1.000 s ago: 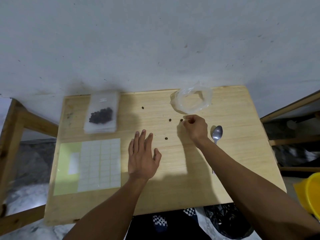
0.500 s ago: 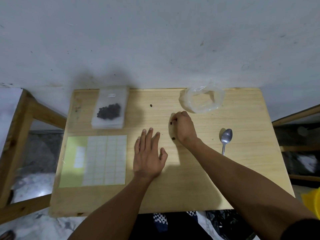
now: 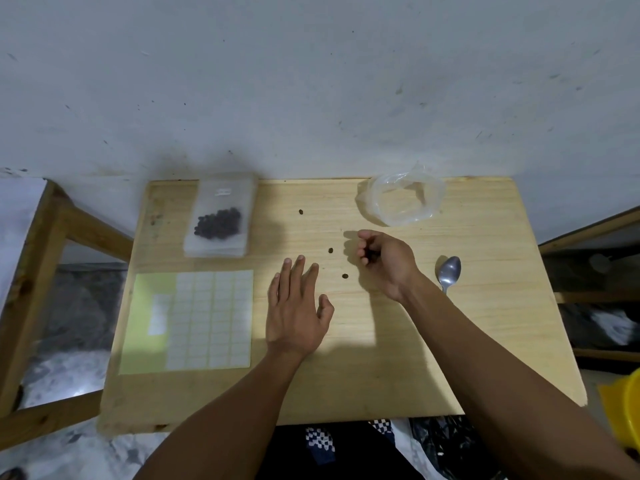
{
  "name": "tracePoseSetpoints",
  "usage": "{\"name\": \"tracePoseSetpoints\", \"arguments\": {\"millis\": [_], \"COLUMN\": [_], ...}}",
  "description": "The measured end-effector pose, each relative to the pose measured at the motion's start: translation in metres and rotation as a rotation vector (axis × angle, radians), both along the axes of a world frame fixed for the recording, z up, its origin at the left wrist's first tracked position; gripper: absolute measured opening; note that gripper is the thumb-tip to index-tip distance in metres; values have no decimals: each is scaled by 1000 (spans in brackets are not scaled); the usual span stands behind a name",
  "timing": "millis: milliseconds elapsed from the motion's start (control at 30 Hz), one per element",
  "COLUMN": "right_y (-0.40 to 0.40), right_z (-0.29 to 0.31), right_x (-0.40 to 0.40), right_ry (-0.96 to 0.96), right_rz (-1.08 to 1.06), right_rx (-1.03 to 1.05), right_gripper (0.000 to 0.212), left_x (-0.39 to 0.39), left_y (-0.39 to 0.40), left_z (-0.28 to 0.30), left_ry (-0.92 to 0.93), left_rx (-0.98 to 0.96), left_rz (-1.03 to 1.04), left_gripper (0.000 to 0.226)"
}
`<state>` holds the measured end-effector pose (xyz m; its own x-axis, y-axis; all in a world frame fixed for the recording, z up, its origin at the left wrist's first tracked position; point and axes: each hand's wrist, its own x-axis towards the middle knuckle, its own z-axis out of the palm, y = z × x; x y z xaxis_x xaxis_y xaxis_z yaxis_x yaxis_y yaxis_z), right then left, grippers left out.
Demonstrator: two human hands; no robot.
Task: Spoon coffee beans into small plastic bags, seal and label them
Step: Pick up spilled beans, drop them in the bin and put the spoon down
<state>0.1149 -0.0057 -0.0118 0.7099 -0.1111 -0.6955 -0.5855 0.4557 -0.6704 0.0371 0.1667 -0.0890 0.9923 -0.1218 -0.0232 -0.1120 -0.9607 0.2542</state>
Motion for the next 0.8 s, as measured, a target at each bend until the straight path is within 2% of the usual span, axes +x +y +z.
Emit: {"name": "tracePoseSetpoints", "arguments": {"millis": [67,167,200,333,467,533,600,667,733,800], "right_y": [0,1,2,4,2,3,7,11,15,16], "right_z": [0,-6,-10,-25,-30,-30,-27,-24,-23,-23], "right_x": [-6,-20,-24,-38,-43,-43,-41,-35,-27,-19], "right_ry": [-65,-224,-261,-324,-454,-502,-482,-357,-212,-148], "right_rz": [147,458,540,699,818,812,736,606,474,382], "right_rx": [-179,-660,-745,-838,-1020,-1041,-990,-859,-696,-572], "right_gripper": [26,10,6,8,10,5,10,17,13,9], "left_x": [0,0,0,-1,-1,-1,-2,-1,-1,0], "left_y": [0,1,1,1,2,2,2,1,1,1], "left_z": [0,0,1,1,0,-1,-1,-2,-2,-2], "left_ry": [4,6,7,-2,-10,-8,-9,-14,-21,-23], "left_rx": [1,5,5,6,-2,-4,-5,-8,-15,-19], "left_rz": [2,-1,-1,-6,-9,-11,-11,-5,-1,-2], "left_gripper": [59,58,58,58,58,58,58,58,58,59]}}
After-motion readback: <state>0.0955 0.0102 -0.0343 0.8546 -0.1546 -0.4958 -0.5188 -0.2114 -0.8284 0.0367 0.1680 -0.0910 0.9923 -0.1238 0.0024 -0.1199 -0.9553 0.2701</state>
